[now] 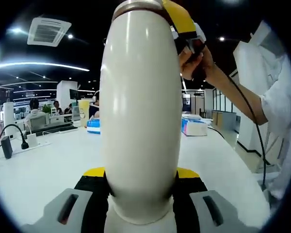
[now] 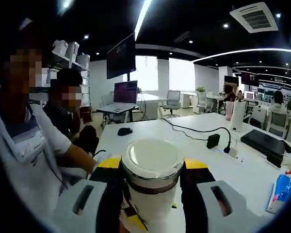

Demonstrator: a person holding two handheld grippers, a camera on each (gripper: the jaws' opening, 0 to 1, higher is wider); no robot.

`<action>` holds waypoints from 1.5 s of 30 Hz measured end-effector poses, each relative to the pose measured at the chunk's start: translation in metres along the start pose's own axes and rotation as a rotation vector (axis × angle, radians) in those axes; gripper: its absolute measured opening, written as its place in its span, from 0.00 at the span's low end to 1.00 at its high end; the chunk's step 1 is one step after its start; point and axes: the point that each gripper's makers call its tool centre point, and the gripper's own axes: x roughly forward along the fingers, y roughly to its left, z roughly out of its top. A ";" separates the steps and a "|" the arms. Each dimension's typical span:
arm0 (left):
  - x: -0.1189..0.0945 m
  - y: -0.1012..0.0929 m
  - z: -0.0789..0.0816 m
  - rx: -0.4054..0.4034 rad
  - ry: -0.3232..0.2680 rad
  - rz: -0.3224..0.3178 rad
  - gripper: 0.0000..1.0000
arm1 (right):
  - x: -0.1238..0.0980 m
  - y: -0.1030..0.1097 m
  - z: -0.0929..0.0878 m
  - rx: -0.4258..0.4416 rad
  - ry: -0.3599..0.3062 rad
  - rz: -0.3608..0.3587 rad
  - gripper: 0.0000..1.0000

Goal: Grasp the water cup twist off the cup lid place the cup lid on the table

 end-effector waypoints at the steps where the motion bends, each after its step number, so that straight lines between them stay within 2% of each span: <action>1: 0.000 0.000 0.000 -0.003 0.002 -0.001 0.52 | 0.000 -0.001 0.000 0.022 -0.002 -0.015 0.48; 7: 0.000 -0.001 -0.001 0.002 0.001 -0.003 0.52 | -0.003 0.004 0.006 0.038 -0.022 -0.078 0.60; 9: 0.000 -0.001 -0.001 0.002 0.002 -0.003 0.52 | -0.006 0.006 0.011 0.028 -0.044 -0.141 0.61; 11: 0.000 -0.001 -0.001 0.002 0.003 -0.003 0.52 | -0.009 0.004 0.017 0.036 -0.087 -0.257 0.62; 13: 0.001 -0.001 -0.001 0.003 0.003 -0.004 0.52 | -0.010 0.009 0.017 0.072 -0.127 -0.326 0.65; 17: 0.001 -0.001 -0.001 0.003 0.002 -0.003 0.52 | -0.014 0.005 0.023 0.080 -0.189 -0.480 0.67; 19: 0.001 -0.001 -0.001 0.002 0.003 -0.002 0.52 | -0.020 -0.003 0.028 0.098 -0.241 -0.603 0.67; 21: 0.001 -0.001 -0.001 0.001 0.003 -0.002 0.52 | -0.026 -0.009 0.025 0.109 -0.241 -0.720 0.71; 23: 0.001 -0.001 -0.001 -0.001 0.003 -0.003 0.52 | -0.030 -0.011 0.028 0.085 -0.268 -0.802 0.75; 24: 0.001 -0.001 -0.001 -0.004 0.003 -0.004 0.52 | -0.034 -0.014 0.027 0.061 -0.261 -0.880 0.76; 25: 0.001 -0.001 -0.001 -0.005 0.003 -0.005 0.52 | -0.036 -0.015 0.029 0.031 -0.262 -0.924 0.77; 29: 0.001 -0.001 0.000 -0.006 0.003 -0.005 0.52 | -0.040 -0.016 0.035 0.010 -0.299 -1.051 0.74; 32: 0.001 -0.001 0.000 -0.006 0.003 -0.006 0.52 | -0.032 -0.014 0.033 0.000 -0.291 -1.073 0.73; 36: 0.001 -0.001 0.000 -0.007 0.004 -0.005 0.52 | -0.020 -0.017 0.027 -0.017 -0.228 -1.077 0.73; 41: 0.001 -0.002 -0.001 -0.005 0.005 -0.004 0.52 | -0.019 -0.019 0.024 -0.010 -0.219 -1.075 0.71; 45: 0.002 -0.002 -0.001 -0.004 0.006 -0.003 0.52 | -0.020 -0.022 0.024 0.020 -0.241 -1.063 0.67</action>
